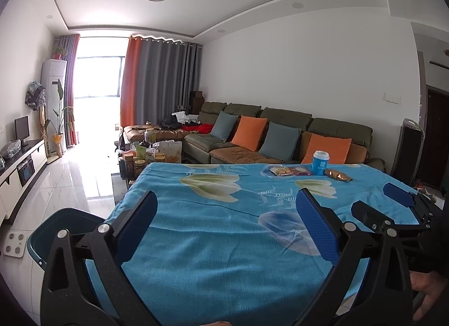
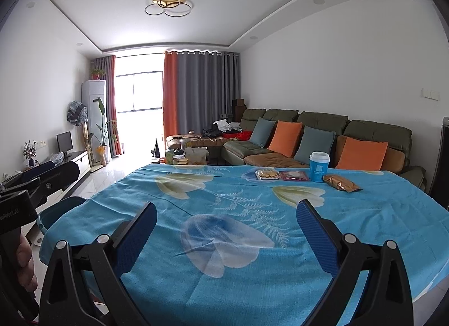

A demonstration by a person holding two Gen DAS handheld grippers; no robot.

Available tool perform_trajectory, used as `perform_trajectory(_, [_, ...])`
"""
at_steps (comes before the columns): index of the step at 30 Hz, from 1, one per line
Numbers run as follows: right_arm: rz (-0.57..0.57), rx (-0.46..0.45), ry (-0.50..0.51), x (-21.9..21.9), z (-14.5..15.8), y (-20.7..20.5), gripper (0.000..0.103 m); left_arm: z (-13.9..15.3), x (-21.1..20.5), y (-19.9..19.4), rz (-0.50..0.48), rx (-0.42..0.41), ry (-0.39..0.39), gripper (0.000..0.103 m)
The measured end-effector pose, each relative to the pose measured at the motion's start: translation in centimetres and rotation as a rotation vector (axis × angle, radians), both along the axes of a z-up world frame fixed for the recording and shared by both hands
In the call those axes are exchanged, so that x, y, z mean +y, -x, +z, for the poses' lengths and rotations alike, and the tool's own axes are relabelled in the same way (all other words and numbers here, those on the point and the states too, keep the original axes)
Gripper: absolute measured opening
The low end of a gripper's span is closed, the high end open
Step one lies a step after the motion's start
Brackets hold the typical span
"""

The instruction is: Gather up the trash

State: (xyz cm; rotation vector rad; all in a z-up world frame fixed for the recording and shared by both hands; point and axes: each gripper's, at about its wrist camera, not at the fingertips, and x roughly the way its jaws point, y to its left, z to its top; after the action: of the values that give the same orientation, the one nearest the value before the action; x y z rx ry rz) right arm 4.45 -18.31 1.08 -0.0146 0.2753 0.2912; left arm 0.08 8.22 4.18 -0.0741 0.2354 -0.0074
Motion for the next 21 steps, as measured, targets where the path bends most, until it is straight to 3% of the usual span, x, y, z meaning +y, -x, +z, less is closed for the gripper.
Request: perform_trajectory(21, [-0.016, 0.051, -0.003, -0.5, -1.1, -1.8, 0.096, -1.1, -1.6, -2.4, 0.024, 0.036, -0.057, 0.097])
